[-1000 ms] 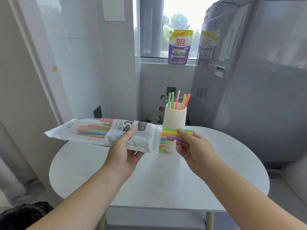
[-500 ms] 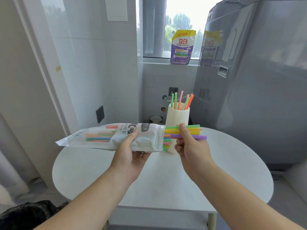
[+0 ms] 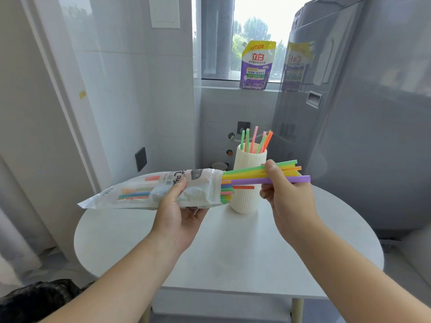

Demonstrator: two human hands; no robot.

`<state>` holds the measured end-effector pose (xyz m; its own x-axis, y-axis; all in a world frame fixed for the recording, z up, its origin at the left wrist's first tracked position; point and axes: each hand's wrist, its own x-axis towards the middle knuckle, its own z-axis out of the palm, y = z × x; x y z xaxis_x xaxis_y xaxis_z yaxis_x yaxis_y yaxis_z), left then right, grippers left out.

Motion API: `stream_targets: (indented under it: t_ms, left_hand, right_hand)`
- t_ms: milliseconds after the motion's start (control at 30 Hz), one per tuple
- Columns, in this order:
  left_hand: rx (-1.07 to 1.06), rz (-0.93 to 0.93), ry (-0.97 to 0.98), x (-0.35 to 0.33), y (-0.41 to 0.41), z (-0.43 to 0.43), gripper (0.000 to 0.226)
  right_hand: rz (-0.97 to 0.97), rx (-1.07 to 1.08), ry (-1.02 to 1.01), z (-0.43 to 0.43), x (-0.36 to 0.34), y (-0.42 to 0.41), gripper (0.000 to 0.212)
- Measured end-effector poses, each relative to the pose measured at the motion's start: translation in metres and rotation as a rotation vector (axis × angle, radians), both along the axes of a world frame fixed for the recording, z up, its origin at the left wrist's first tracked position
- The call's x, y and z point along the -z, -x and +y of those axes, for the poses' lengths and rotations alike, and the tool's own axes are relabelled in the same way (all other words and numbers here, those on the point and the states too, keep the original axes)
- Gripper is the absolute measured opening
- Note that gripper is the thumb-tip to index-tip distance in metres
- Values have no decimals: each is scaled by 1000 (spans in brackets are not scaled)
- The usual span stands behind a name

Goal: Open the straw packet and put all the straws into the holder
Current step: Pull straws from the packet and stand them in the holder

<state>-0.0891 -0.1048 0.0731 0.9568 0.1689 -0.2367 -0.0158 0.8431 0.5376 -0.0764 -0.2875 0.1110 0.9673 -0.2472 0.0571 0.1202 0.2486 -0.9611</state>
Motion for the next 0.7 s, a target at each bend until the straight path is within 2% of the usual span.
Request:
stream_targets:
  t_ms: [200, 700]
  left_hand:
    - [-16, 14, 7, 2, -3, 2, 40]
    - [-99, 76, 4, 5, -15, 18, 40]
  right_hand:
    - [-33, -47, -13, -10, -12, -5, 15]
    - [-162, 32, 45, -65, -52, -15, 16]
